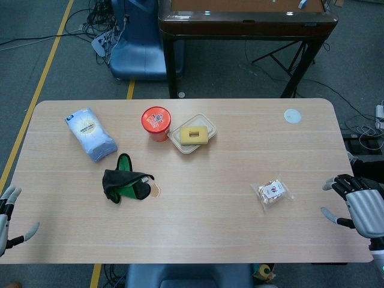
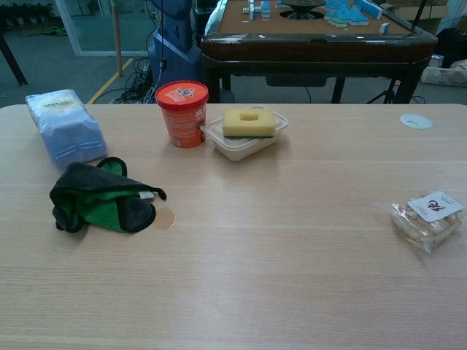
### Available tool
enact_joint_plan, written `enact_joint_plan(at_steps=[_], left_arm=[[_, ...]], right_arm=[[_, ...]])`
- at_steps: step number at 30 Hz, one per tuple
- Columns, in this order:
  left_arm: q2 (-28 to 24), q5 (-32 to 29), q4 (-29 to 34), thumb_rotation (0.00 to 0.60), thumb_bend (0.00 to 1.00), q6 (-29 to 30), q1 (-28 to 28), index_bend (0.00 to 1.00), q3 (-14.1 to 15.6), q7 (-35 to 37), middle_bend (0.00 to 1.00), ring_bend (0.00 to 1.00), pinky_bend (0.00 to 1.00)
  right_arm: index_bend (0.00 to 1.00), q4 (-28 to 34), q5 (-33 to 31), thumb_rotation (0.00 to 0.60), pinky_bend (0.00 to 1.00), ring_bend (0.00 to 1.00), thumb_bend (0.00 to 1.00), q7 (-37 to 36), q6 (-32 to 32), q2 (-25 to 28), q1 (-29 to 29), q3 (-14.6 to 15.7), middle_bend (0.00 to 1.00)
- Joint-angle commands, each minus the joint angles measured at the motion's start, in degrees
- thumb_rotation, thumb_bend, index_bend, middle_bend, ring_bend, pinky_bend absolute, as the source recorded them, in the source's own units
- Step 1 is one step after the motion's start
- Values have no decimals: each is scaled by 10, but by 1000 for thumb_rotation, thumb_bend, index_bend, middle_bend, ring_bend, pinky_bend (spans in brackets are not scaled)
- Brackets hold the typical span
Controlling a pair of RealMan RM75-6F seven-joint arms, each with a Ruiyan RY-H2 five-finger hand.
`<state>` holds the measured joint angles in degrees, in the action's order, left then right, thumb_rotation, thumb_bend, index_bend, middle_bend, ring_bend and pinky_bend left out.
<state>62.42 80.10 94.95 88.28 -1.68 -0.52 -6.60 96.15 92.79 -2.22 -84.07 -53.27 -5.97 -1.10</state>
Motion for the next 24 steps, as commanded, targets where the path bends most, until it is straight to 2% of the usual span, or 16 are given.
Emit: enact_joint_plan(at_steps=[1,12,18,24], left_arm=[[-1,2,2,600,208,-3,-2,81,-2,0,55,130,324],[-22,37,-2,600,208,-58,-45,87,-11,29,69,144,323],[-30,64,-23,600,208,-157,-131,107,-33,40,141,201,323],[-20,41,-37,600,205,-269,-209,109,-50,18,154,211,323]], right_arm=[[398,-1,0,600,266,235,280,0,-1,1,0,-1,356],[398,14,5,600,266,236,280,11,-12,14,1,-5,356],[398,26,10,600,266,235,280,22,-9,20,-4,-7,356],[398,33,8,600,266,235,280,29,-7,23,-5,-7,356]])
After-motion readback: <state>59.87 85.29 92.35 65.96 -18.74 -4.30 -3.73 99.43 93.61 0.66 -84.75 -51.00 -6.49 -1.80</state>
